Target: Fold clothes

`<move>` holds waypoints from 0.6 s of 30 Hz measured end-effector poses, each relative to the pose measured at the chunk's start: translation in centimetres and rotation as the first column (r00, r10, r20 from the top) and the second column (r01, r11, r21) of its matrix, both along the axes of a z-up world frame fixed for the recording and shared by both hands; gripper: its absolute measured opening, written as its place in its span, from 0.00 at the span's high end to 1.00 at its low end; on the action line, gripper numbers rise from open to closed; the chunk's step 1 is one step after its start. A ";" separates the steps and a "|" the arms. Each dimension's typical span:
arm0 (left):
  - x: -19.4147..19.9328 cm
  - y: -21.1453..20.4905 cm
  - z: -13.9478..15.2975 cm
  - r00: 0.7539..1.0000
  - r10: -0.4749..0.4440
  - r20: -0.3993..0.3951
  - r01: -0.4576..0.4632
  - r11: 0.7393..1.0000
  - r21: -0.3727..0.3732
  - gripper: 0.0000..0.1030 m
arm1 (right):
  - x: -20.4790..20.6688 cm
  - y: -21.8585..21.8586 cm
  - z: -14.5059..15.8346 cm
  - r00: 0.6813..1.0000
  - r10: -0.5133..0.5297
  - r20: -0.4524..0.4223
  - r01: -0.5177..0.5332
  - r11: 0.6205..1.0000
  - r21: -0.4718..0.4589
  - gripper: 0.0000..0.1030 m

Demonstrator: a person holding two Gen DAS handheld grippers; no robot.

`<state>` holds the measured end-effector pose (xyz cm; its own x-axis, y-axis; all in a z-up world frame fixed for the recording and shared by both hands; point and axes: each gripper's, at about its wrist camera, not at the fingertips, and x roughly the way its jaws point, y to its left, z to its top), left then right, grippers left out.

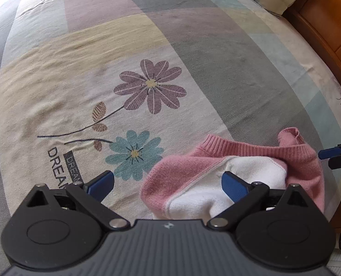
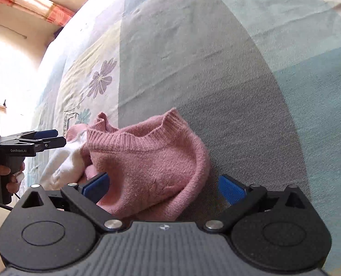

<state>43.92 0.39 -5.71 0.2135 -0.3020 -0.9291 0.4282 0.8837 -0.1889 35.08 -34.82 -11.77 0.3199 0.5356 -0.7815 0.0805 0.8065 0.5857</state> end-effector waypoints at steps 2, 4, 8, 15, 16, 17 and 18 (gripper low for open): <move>1.0 0.1 -1.3 0.999 -0.024 -0.039 0.023 1.000 -0.012 0.13 | 0.2 -1.4 -0.3 0.999 -0.031 0.006 0.031 0.999 0.020 0.02; 2.0 0.1 -2.7 0.996 -0.048 -0.077 0.046 0.999 -0.024 0.25 | 0.3 -2.5 -1.4 0.998 -0.060 -0.011 0.060 0.998 0.036 0.07; 2.5 0.5 -4.2 0.988 -0.066 -0.138 0.055 0.995 -0.081 0.29 | 0.9 -3.4 -3.8 0.997 -0.065 -0.044 0.068 0.994 0.089 0.14; 1.1 -1.0 -4.3 0.950 -0.220 -0.224 0.181 0.967 -0.179 0.28 | 1.0 -0.8 -4.5 0.998 0.063 -0.022 -0.058 0.984 0.170 0.14; 1.4 -1.0 -4.6 0.947 -0.218 -0.235 0.176 0.966 -0.188 0.27 | 1.2 -0.5 -4.8 0.996 0.084 -0.018 -0.079 0.982 0.169 0.10; 1.8 -1.0 -4.8 0.945 -0.209 -0.250 0.159 0.966 -0.204 0.26 | 1.6 -0.4 -5.1 0.995 0.098 -0.013 -0.094 0.978 0.189 0.07; 2.2 -0.9 -5.1 0.943 -0.200 -0.266 0.142 0.965 -0.219 0.26 | 1.7 -0.9 -5.3 0.996 0.092 -0.017 -0.086 0.971 0.221 0.03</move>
<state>46.17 -0.49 -10.80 -0.1210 -0.4911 -0.8627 0.4729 0.7356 -0.4850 36.82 -35.68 -17.03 0.2438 0.7207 -0.6490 0.0325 0.6627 0.7482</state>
